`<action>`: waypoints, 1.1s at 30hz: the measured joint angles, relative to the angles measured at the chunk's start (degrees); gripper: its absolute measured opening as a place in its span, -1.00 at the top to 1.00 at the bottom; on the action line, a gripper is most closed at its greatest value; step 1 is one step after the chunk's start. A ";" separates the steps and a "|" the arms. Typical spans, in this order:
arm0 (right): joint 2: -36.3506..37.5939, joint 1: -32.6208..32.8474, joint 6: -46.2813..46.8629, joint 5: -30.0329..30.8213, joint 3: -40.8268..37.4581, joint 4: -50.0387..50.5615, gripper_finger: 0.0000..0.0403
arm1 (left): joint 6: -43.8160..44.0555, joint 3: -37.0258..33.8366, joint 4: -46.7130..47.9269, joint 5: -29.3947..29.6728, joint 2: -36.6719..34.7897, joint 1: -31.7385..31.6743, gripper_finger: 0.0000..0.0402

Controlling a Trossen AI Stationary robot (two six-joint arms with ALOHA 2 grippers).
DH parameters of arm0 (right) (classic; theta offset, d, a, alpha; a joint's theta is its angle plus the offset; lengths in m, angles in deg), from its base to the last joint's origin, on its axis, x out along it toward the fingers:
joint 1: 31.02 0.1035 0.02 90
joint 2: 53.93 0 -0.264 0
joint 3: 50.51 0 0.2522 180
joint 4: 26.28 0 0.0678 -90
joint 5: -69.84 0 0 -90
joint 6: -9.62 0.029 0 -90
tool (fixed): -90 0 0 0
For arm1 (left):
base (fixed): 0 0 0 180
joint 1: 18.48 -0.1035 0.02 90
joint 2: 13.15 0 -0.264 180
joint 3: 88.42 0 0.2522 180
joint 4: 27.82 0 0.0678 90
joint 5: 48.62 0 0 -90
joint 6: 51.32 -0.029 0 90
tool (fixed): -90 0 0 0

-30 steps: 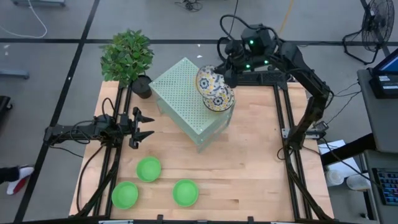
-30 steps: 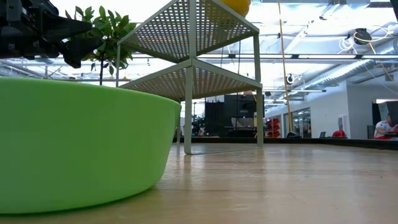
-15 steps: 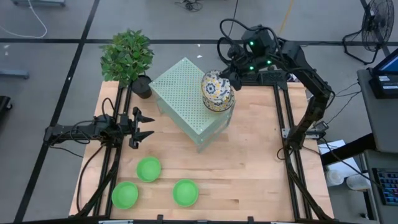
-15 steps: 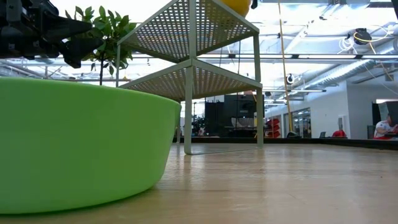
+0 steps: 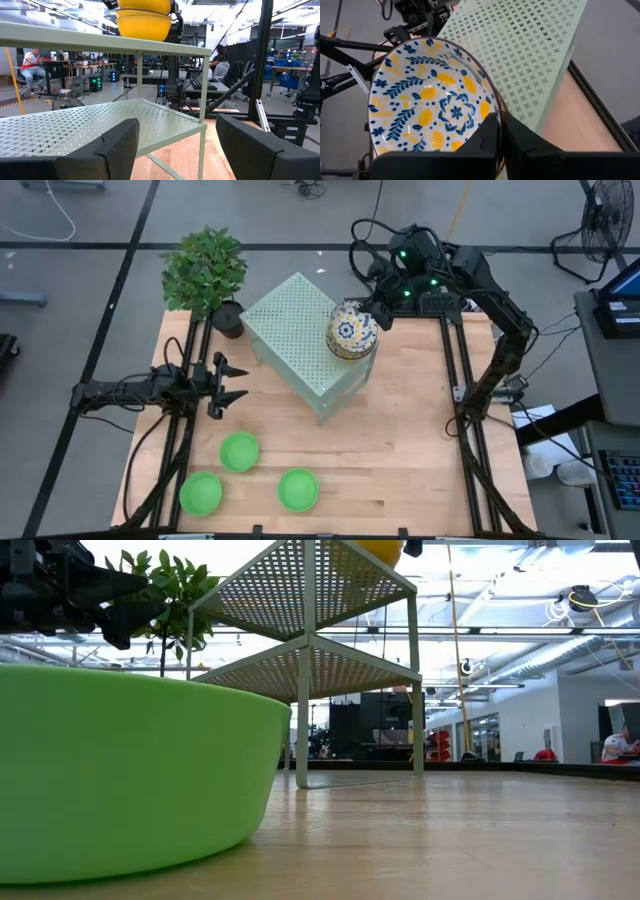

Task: Pick & Place Mini bowls
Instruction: Stack the yellow patterned bowl on the yellow patterned bowl on the shelf

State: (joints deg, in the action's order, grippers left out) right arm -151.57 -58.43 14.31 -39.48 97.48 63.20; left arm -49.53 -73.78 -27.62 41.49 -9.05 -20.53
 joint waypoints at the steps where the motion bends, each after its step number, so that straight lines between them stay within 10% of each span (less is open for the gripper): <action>1: 0.00 0.02 0.00 0.10 0.00 0.09 1.00 | 0.00 -0.01 0.00 -0.01 0.01 -0.01 -0.34; 33: 0.00 1.39 -1.06 2.62 0.00 -5.00 0.55 | -0.01 -0.02 0.00 -0.01 0.00 0.01 -0.34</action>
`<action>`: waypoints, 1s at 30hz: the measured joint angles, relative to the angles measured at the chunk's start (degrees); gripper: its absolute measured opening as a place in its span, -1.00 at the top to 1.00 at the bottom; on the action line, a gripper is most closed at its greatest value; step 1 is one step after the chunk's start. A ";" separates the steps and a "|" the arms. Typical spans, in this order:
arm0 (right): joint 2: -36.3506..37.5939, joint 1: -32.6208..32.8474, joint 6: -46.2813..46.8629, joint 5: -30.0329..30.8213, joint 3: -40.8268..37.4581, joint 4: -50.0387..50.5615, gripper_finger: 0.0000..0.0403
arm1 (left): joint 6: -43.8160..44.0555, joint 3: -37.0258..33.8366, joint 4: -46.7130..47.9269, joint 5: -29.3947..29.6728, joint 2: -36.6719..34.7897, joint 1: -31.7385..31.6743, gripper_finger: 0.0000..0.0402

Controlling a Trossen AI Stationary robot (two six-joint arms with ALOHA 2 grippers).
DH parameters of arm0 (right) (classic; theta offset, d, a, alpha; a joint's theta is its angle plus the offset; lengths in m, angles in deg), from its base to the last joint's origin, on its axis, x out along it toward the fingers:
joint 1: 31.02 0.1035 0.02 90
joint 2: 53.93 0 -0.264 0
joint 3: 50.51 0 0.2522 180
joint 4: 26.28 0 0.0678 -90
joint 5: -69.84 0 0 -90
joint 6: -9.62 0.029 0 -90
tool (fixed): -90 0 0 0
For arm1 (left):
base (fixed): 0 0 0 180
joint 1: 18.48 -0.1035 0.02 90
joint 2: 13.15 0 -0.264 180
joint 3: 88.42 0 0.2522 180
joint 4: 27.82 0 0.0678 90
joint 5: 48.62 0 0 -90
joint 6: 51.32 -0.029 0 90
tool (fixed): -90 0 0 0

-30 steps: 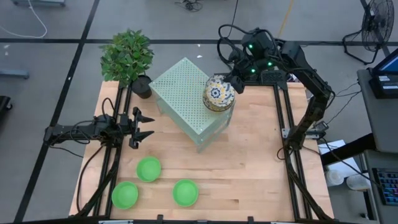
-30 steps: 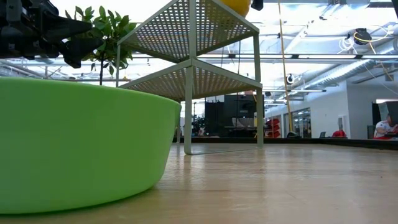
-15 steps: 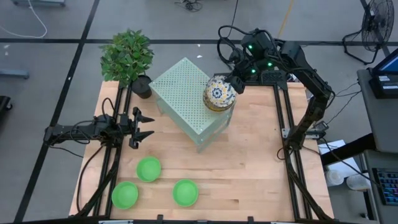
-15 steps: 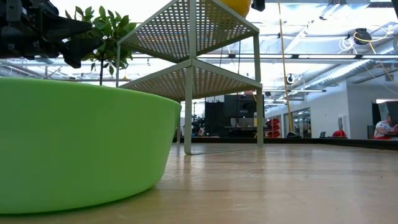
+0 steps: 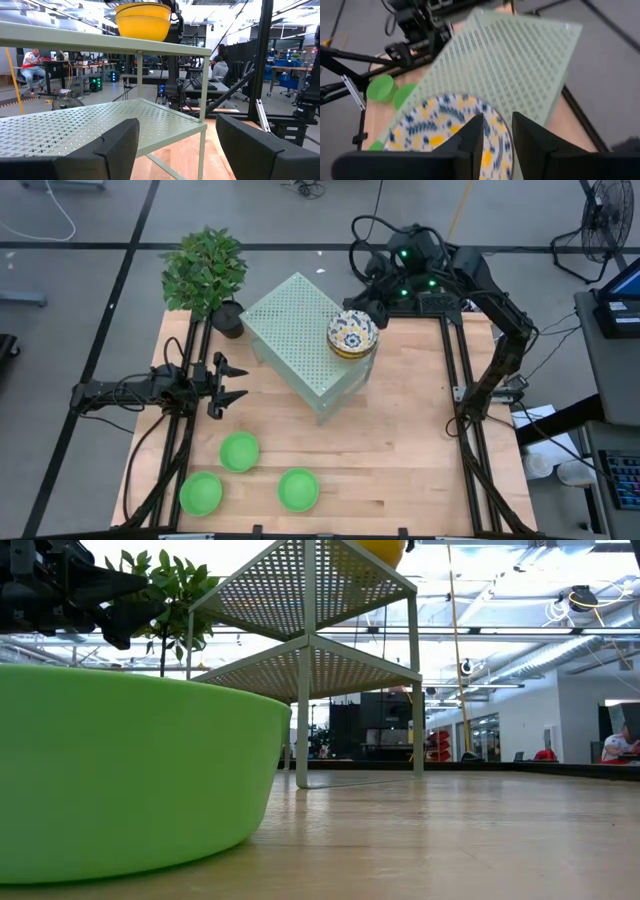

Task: Pick & Place Mini bowls
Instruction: Stack the yellow patterned bowl on the yellow patterned bowl on the shelf, then put the bottom left green bowl on the shelf

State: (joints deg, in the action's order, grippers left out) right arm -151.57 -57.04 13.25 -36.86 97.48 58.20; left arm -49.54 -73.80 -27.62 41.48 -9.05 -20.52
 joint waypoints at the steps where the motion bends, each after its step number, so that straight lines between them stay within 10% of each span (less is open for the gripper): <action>1: 0.00 0.25 -0.28 0.01 0.00 -1.07 0.54 | 0.01 0.00 0.00 0.02 0.00 0.00 -0.34; 15: 1.77 7.25 -9.78 -0.07 -0.09 -3.88 0.60 | 0.01 0.01 0.02 0.01 0.01 -0.02 -0.34; 22: 6.62 9.04 -13.47 -0.05 -0.97 12.60 0.69 | 0.01 0.00 0.00 0.02 0.00 -0.02 -0.34; 30: 24.75 17.37 -7.99 -0.01 -21.67 -2.83 0.87 | 0.01 0.02 0.00 0.02 0.00 0.00 -0.34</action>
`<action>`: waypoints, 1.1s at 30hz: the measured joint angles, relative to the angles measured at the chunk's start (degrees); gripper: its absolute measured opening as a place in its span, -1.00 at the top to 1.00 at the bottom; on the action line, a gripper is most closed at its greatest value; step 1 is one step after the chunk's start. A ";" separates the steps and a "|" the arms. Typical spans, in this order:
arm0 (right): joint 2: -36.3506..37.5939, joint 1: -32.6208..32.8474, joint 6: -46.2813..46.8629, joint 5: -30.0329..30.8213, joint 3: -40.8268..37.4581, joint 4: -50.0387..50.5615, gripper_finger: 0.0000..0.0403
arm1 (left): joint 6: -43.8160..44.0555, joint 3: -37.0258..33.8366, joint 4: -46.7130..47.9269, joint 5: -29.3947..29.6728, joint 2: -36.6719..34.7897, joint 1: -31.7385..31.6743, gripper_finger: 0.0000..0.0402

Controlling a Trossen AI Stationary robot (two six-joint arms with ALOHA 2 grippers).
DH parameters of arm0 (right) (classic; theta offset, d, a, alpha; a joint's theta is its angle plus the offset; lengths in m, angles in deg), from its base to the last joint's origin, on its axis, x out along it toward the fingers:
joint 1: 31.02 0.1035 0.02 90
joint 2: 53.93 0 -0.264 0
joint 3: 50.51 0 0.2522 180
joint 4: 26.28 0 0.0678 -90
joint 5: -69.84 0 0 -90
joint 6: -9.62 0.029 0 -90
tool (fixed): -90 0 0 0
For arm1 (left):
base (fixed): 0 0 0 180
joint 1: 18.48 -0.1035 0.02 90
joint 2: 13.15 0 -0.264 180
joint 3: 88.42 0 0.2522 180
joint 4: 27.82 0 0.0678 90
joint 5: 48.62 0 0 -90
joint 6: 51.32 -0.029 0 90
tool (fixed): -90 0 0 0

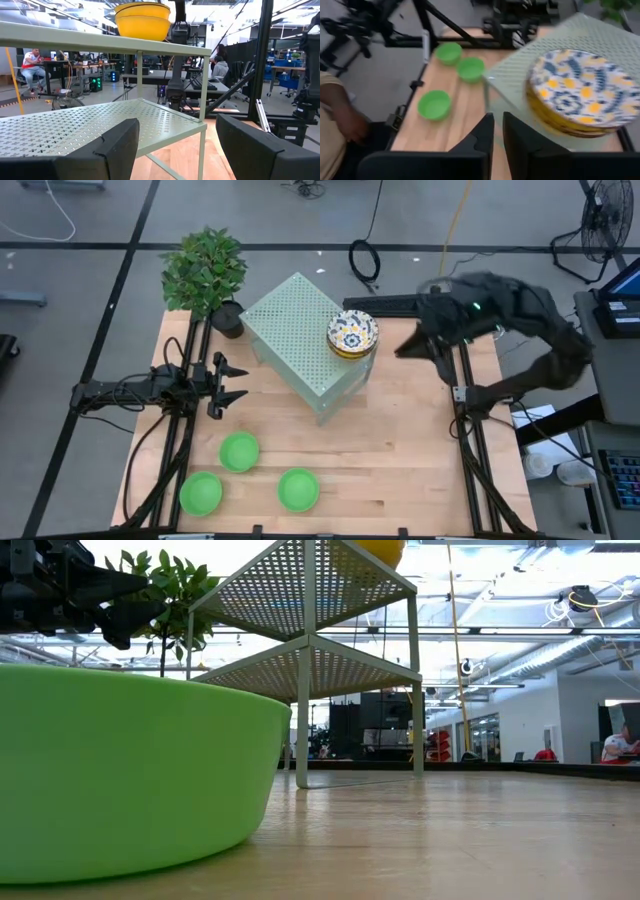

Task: Pick & Place Mini bowls
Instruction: Put the bottom left green bowl on the shelf

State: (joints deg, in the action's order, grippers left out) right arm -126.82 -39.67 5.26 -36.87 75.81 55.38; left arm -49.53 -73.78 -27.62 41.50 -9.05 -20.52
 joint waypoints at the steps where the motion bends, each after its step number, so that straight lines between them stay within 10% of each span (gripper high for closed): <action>1: 3.00 1.19 0.51 0.00 -4.63 -3.52 0.89 | 0.00 0.00 0.02 -0.01 0.02 -0.01 -0.34; 16: 45.05 5.04 8.15 0.20 -81.12 -61.07 1.00 | 0.00 0.00 0.02 -0.02 0.00 0.00 -0.34; 33: 58.81 5.02 7.94 0.11 -106.15 -79.29 1.00 | 0.00 -0.01 0.02 0.00 0.02 -0.02 -0.34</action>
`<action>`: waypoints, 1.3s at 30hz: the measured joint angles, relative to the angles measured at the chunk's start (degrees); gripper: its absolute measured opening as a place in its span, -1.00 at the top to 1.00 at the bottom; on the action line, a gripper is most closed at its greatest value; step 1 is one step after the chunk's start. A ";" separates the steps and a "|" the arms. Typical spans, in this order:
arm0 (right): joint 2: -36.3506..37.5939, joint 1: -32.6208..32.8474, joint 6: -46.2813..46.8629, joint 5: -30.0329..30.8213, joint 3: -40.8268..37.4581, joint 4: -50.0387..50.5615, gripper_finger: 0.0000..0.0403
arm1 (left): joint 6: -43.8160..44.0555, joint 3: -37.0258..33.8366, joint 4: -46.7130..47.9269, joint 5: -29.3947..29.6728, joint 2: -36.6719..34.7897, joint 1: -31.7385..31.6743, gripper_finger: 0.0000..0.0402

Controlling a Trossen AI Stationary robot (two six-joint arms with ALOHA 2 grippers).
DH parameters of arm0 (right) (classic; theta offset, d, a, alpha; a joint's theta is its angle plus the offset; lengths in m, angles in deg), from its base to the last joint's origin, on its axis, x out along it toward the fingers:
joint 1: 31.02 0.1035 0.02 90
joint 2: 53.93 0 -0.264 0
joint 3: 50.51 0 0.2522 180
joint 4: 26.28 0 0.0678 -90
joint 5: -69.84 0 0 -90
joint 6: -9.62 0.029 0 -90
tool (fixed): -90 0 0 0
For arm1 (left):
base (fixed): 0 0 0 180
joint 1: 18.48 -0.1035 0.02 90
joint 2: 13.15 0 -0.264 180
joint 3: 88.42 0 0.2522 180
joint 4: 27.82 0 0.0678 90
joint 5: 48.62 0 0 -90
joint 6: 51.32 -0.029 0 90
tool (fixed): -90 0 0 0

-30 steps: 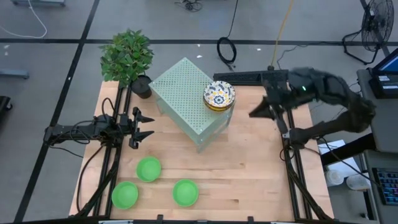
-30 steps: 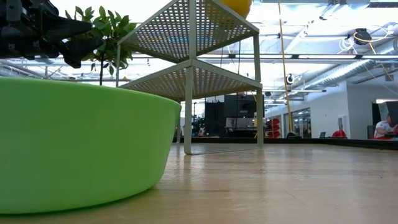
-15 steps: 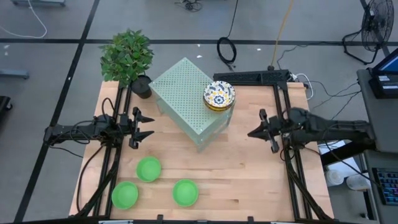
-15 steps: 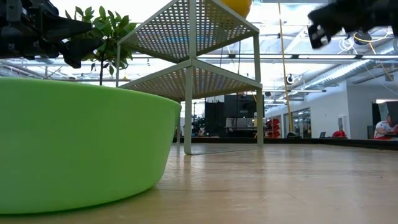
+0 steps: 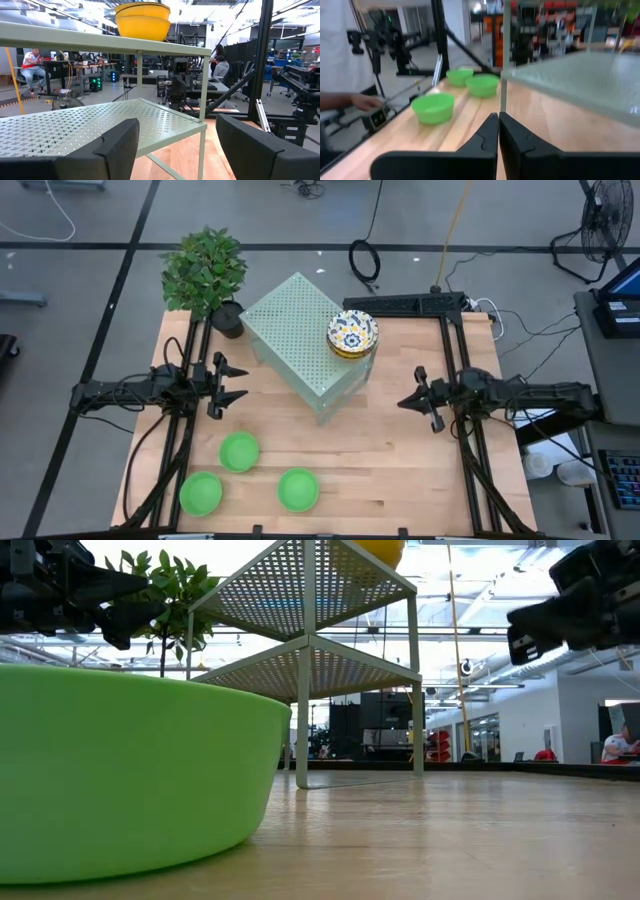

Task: Pick & Place Mini bowls
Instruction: Put the bottom left green bowl on the shelf

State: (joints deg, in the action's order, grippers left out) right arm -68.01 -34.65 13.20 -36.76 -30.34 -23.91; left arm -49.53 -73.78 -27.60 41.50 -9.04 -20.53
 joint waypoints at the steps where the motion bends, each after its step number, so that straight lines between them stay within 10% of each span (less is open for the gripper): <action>1: -0.04 0.00 -0.02 -0.02 -0.85 -2.58 1.00 | 0.00 0.01 -0.02 -0.02 0.00 0.00 -0.34; 12: -0.02 0.00 1.26 -0.08 -4.80 -18.26 1.00 | 0.00 -0.02 -0.02 -0.02 -0.01 0.02 -0.34; 35: -0.07 -0.02 -1.25 4.57 -4.98 -16.55 1.00 | -1.72 0.01 -1.72 0.05 0.01 0.00 -0.34; 39: -0.09 -0.04 -1.25 6.34 -4.98 -15.51 1.00 | 1.94 -0.03 -4.44 -13.22 2.22 1.52 -0.34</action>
State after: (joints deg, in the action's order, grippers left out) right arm -68.10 -34.70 11.95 -30.42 -35.32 -39.42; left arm -47.60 -73.82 -32.05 28.28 -6.81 -19.01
